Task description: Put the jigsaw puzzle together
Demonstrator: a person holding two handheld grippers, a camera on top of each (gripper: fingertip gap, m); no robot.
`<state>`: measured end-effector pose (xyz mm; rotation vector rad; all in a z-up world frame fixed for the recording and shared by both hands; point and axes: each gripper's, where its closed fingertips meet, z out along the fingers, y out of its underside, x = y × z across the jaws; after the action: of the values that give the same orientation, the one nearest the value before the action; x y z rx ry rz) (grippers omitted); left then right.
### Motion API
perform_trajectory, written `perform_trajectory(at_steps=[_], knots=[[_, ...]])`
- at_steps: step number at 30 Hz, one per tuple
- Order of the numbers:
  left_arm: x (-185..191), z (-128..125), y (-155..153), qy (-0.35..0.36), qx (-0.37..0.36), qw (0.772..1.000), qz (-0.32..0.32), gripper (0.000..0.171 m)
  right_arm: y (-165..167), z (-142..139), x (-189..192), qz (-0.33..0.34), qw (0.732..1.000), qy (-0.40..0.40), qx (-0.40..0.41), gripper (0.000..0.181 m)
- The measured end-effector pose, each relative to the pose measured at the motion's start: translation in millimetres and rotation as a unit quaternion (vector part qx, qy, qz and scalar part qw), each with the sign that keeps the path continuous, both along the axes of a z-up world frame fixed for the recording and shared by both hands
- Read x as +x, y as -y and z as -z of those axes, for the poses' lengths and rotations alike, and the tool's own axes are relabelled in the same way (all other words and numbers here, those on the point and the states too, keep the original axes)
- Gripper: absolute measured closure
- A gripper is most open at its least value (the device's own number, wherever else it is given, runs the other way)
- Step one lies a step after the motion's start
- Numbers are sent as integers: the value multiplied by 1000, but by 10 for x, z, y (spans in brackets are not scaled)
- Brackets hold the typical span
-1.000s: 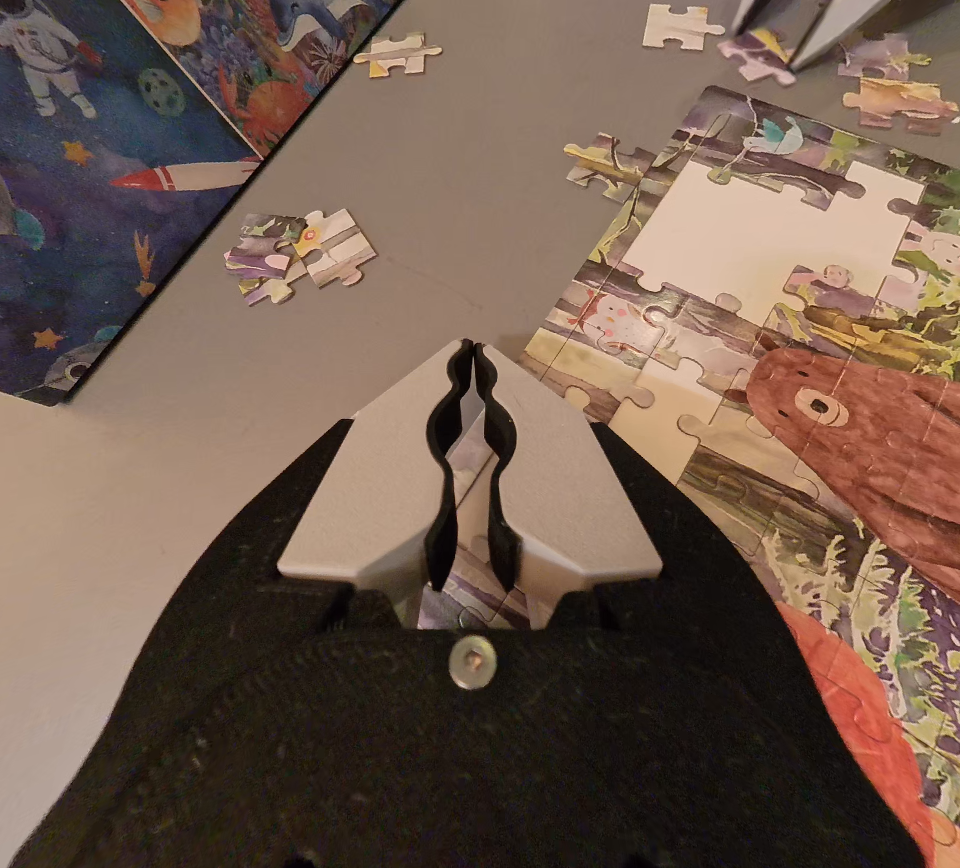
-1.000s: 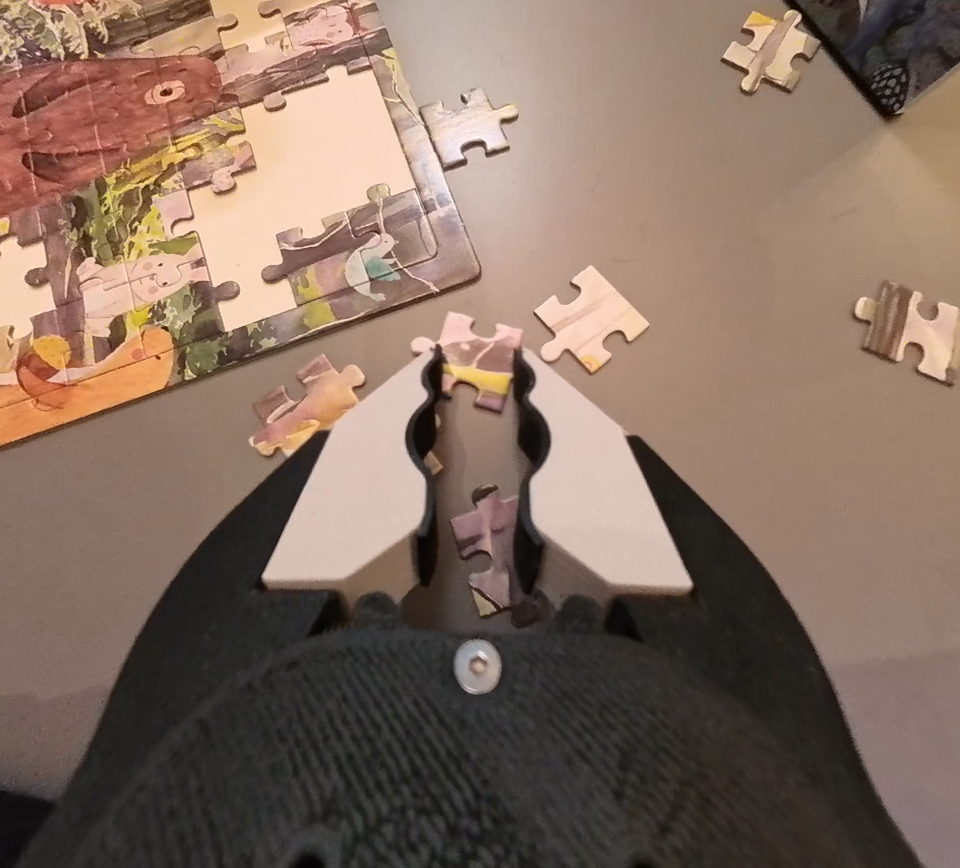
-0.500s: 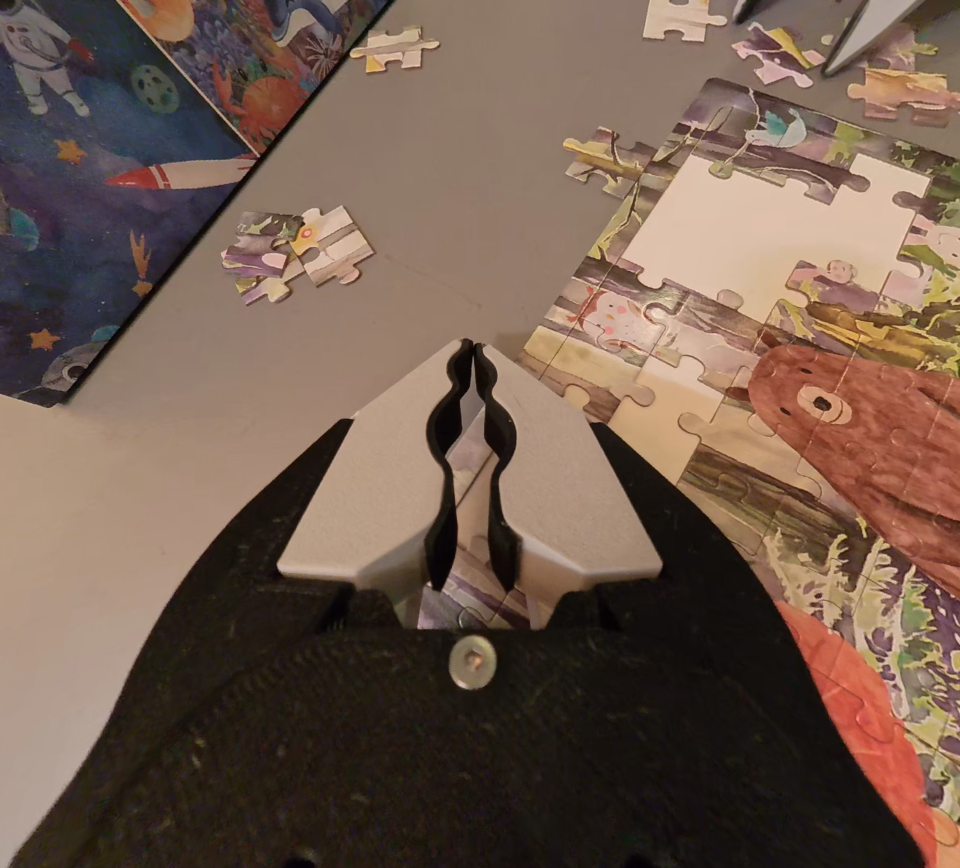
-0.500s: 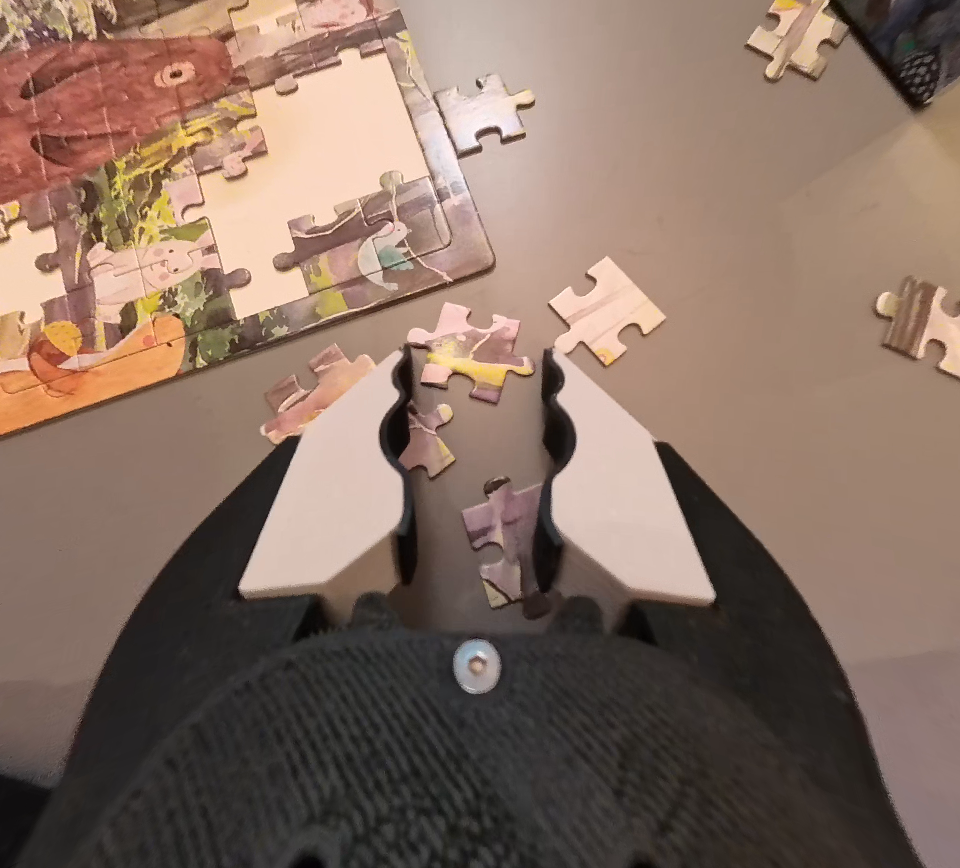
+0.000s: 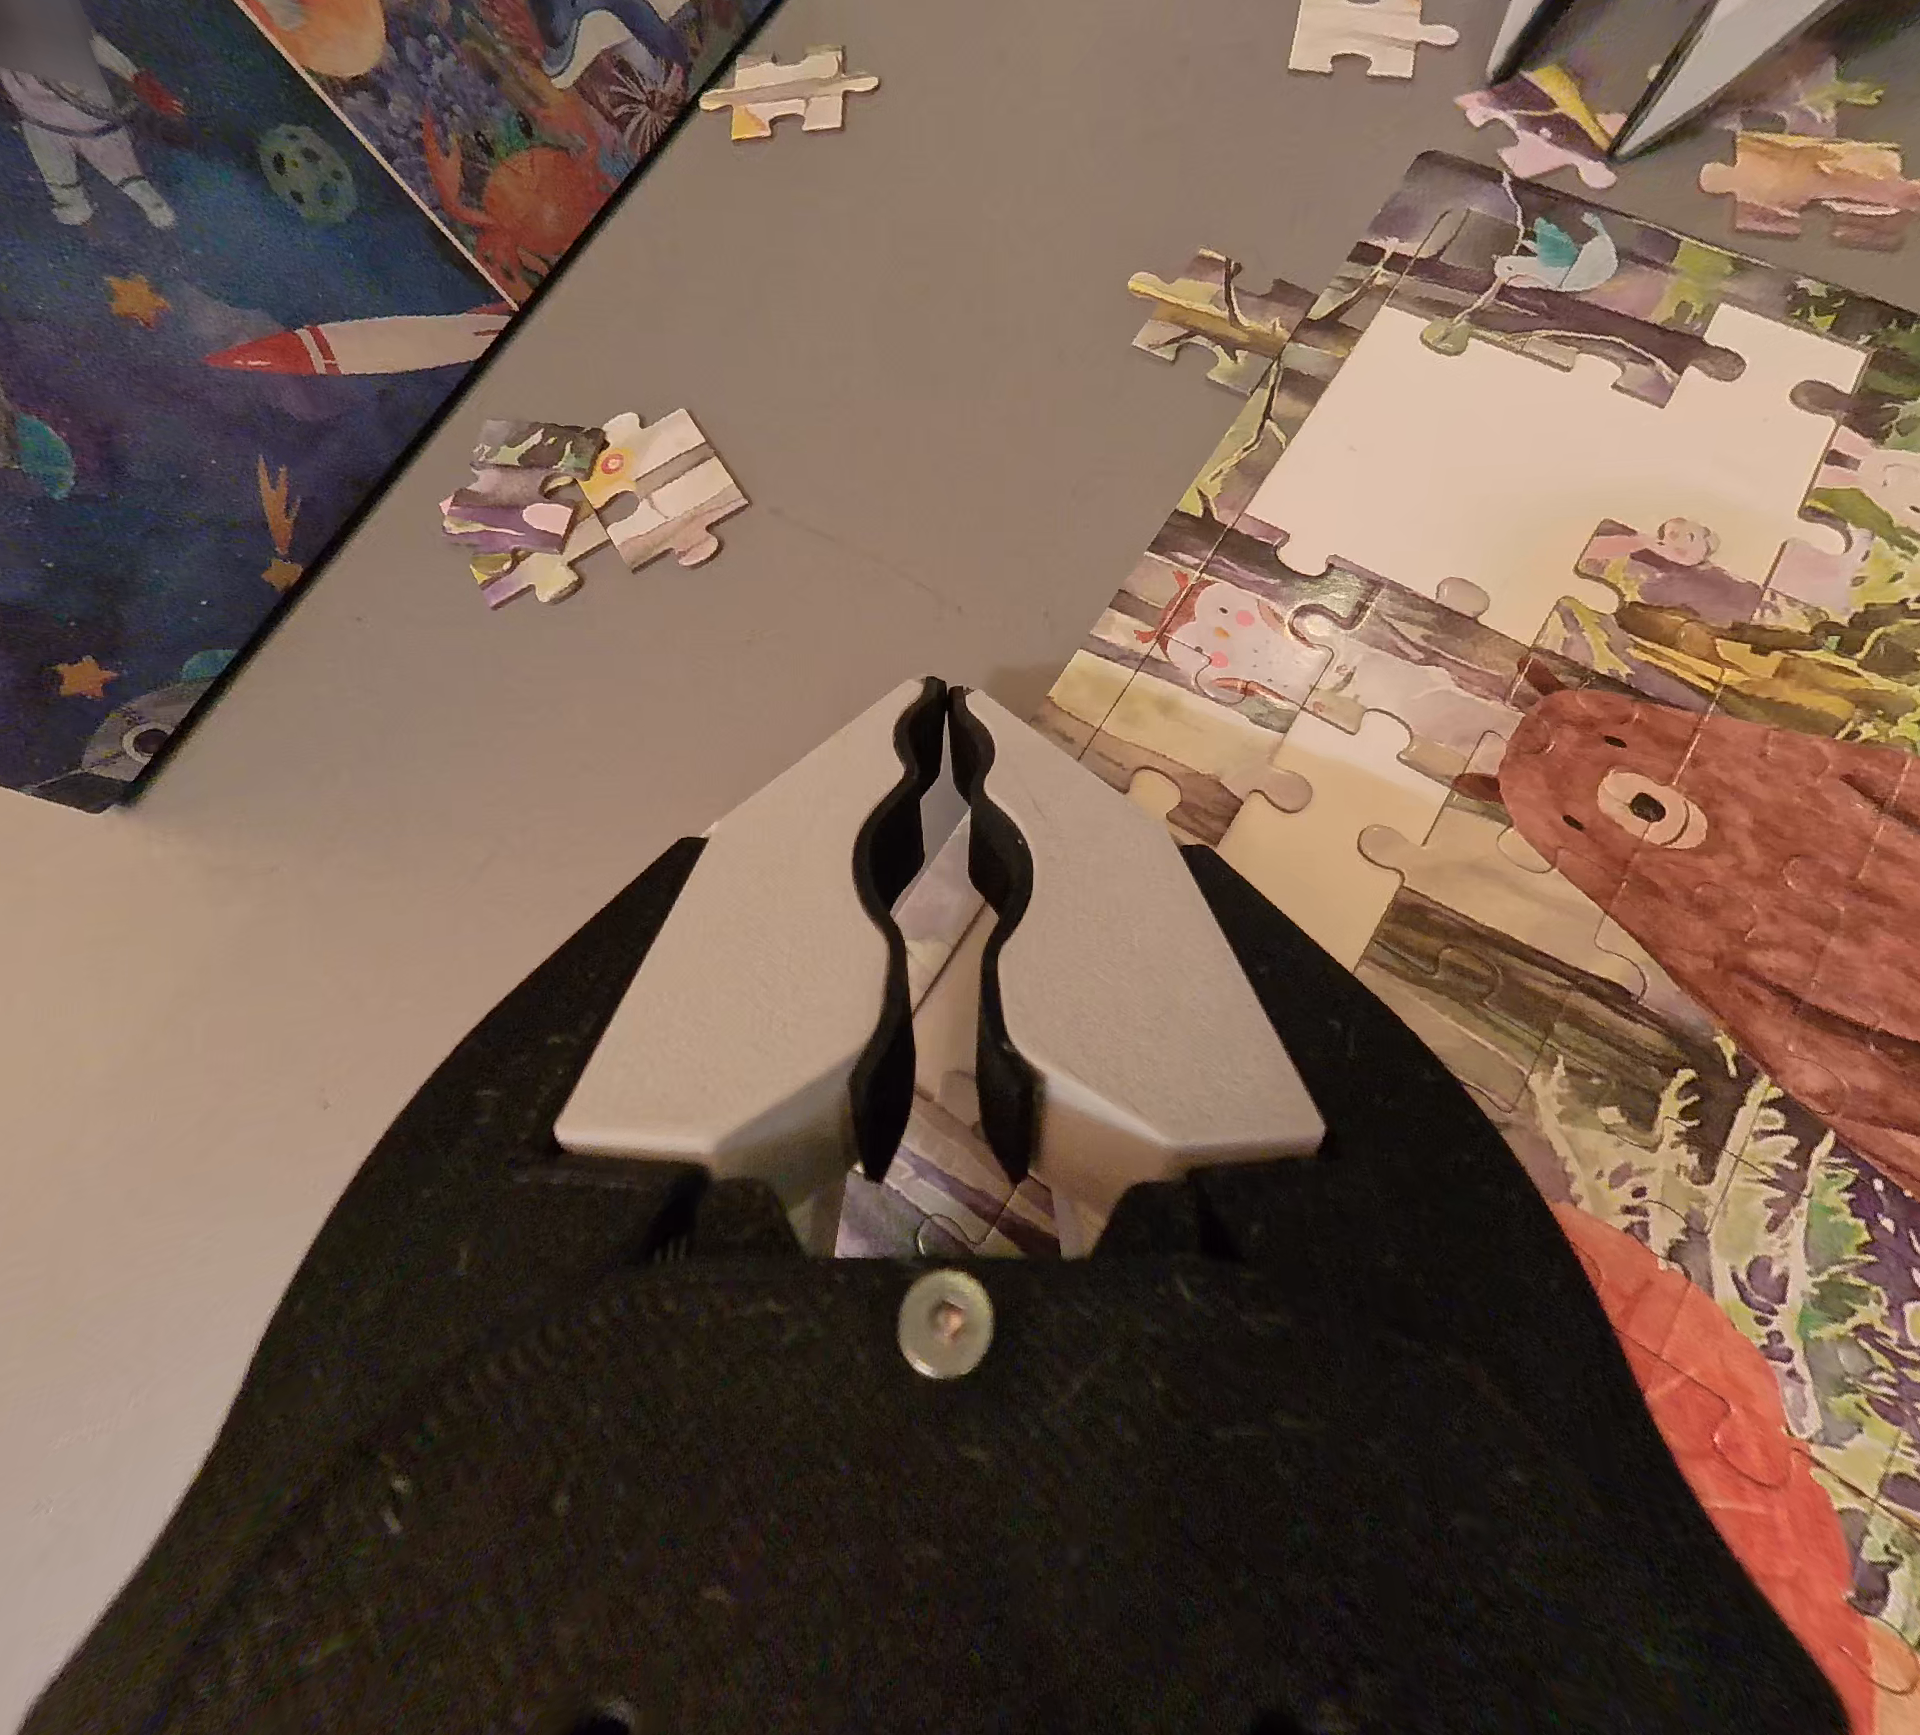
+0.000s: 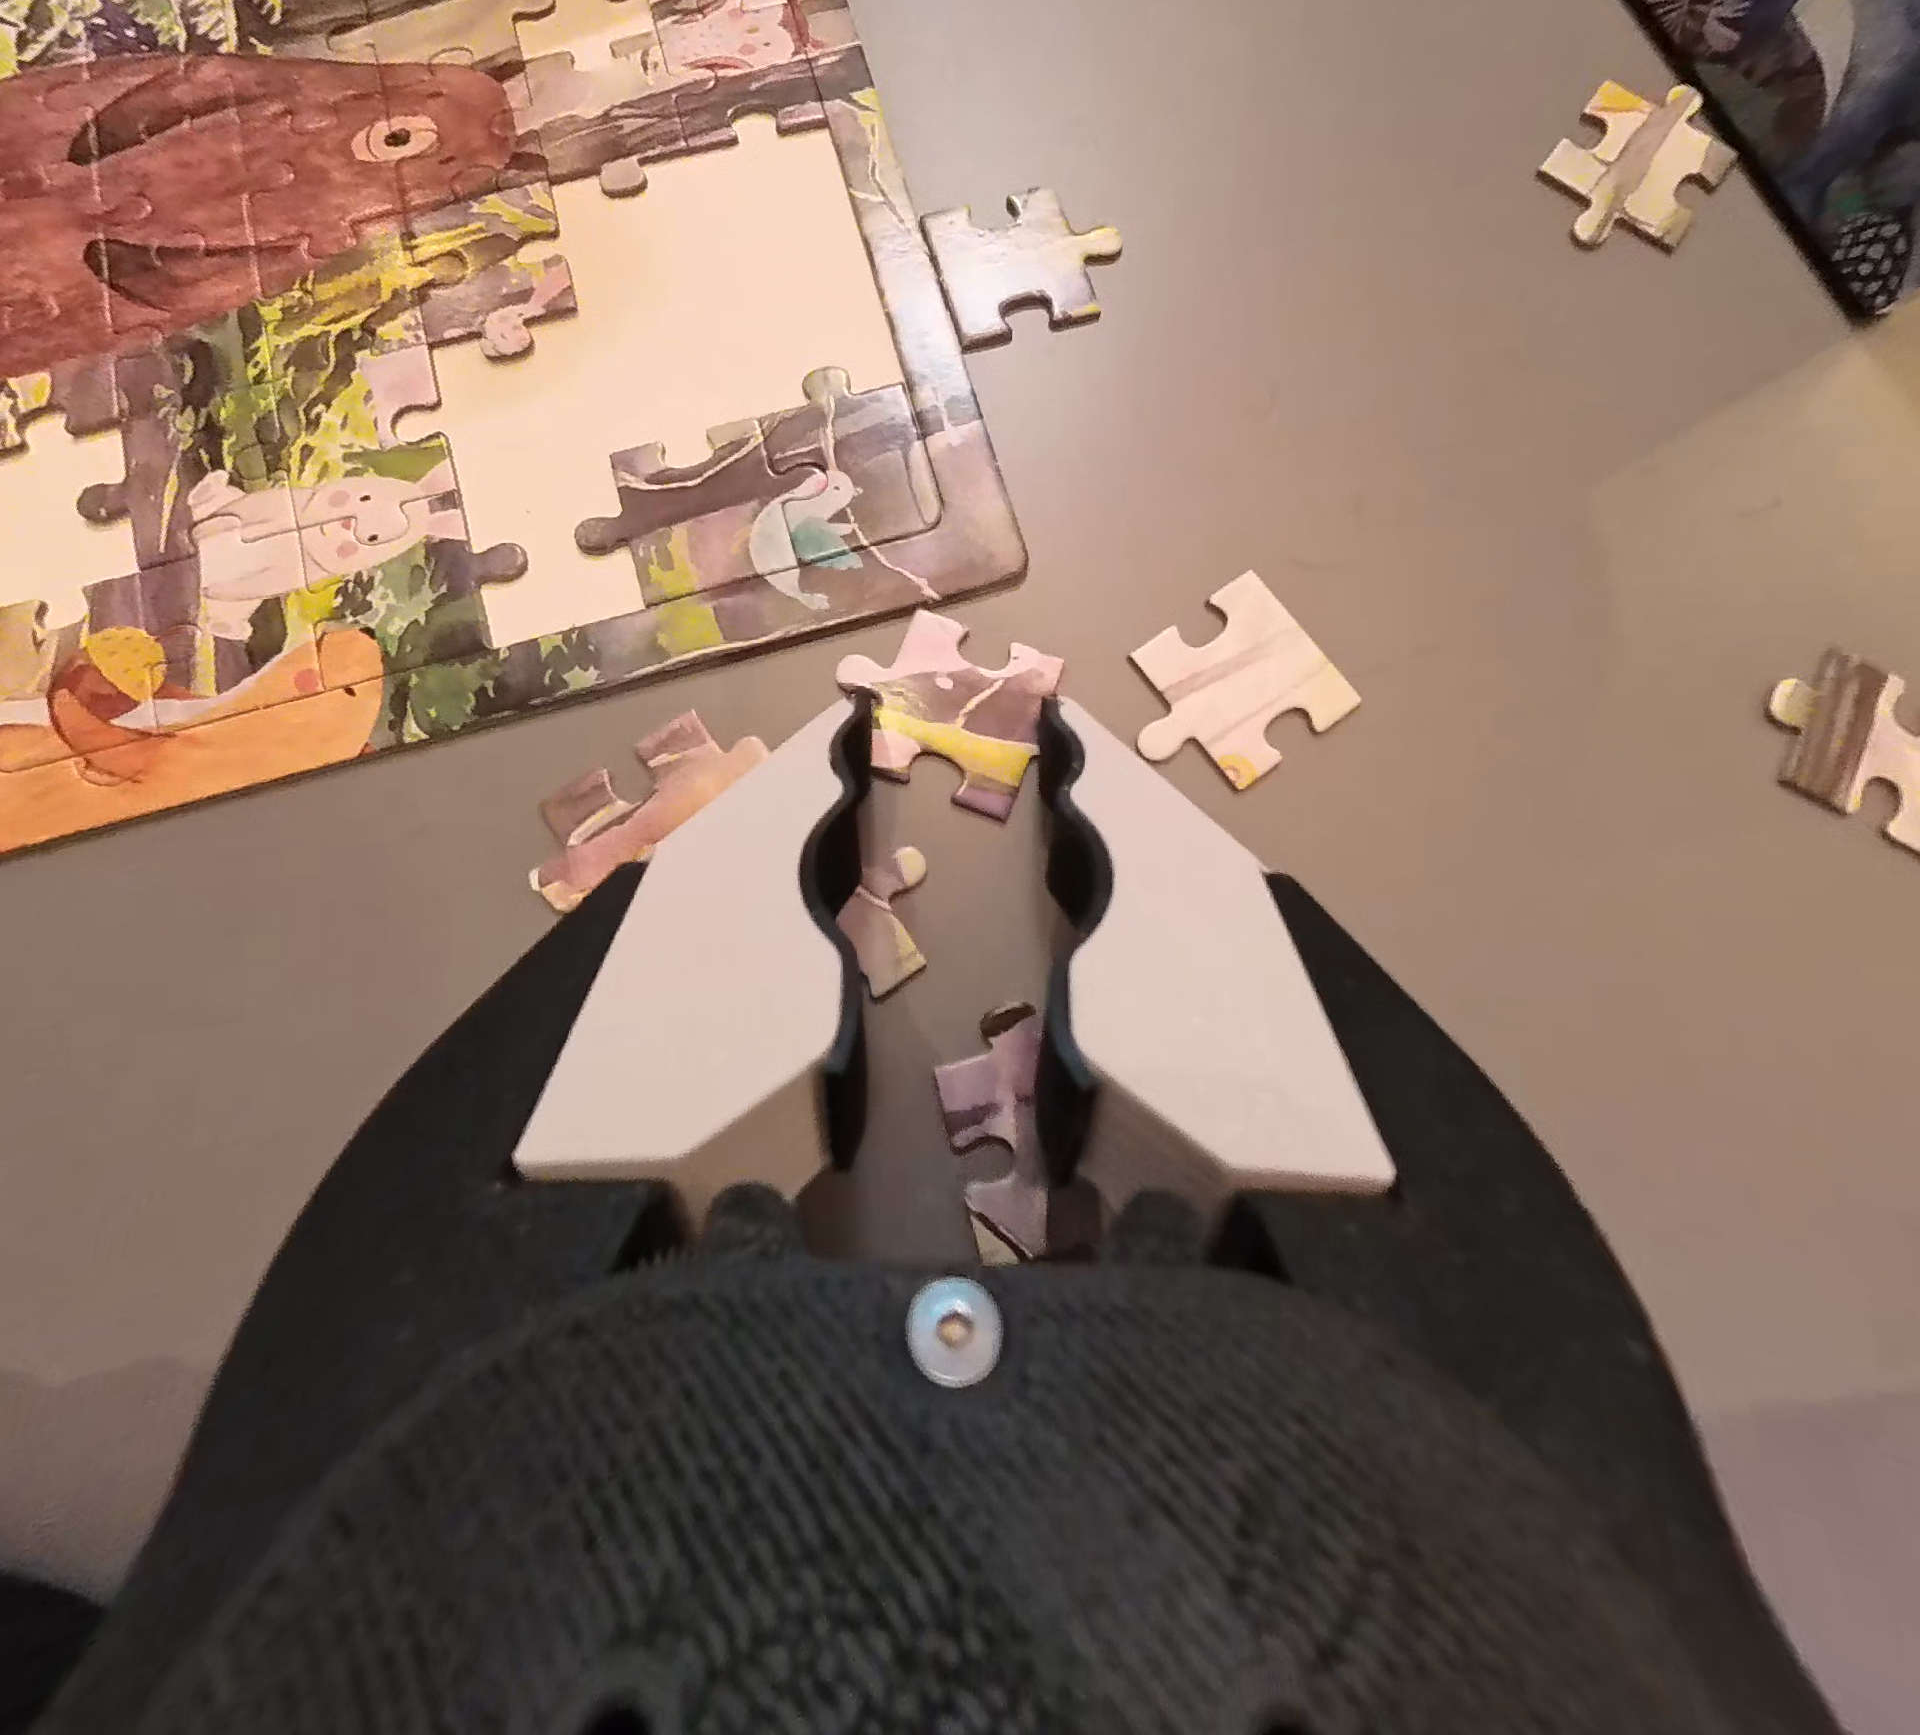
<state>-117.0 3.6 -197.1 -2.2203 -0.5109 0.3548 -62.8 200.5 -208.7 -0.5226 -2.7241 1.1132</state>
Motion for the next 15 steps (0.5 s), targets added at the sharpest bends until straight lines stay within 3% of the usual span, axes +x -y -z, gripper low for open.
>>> perform_trajectory(at_steps=[3,4,9,15], knots=[[1,0,-1,-1,0,1000,0,171,21,-51,6,-8,1000,-15,-3,152],[1,0,-1,0,0,1000,1,171,44,-92,30,-20,1000,-19,-10,181],[4,6,-3,-1,-3,1000,2,171,103,-260,36,-24,998,-50,-36,174],[5,9,-5,-2,-4,1000,2,171,-148,-171,-278,73,995,-60,-6,151]])
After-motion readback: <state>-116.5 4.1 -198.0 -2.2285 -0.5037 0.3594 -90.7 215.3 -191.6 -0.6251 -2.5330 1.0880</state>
